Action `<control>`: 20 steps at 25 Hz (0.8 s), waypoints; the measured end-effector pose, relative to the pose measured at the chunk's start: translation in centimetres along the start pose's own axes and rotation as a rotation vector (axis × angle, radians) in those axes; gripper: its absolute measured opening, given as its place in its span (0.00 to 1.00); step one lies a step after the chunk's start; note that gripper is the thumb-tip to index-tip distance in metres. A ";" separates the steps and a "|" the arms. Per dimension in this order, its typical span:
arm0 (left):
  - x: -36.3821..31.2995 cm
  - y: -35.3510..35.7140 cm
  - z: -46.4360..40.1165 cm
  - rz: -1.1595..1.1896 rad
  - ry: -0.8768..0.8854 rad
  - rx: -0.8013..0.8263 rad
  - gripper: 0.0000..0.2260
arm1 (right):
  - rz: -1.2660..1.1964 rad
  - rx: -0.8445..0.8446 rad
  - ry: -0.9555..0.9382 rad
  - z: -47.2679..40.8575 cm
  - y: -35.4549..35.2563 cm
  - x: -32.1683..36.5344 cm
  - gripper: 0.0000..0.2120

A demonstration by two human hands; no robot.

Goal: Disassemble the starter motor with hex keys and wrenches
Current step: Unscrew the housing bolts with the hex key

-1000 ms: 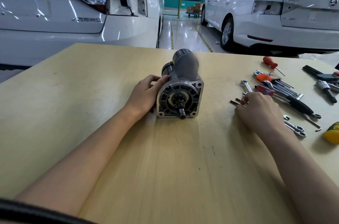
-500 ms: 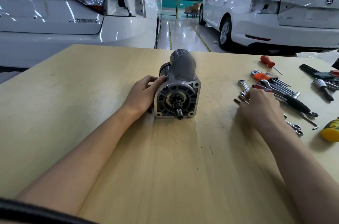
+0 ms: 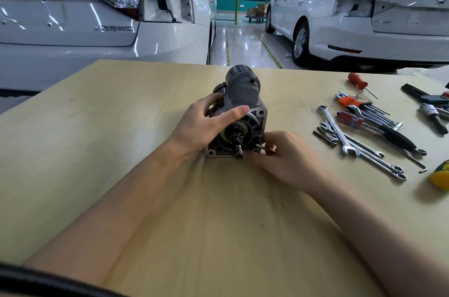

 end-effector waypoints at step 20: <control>2.9 -2.0 -0.5 -0.242 -0.021 0.103 0.26 | -0.266 -0.215 -0.074 -0.1 -2.9 0.2 0.08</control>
Point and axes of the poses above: each hand's wrist, its own z-axis away from the middle knuckle, its own y-axis out of the palm, x = y × z, the point moved 2 cm from there along -z, towards the middle knuckle, and after that the axes turned 15 degrees about -z, right-handed, at the moved point
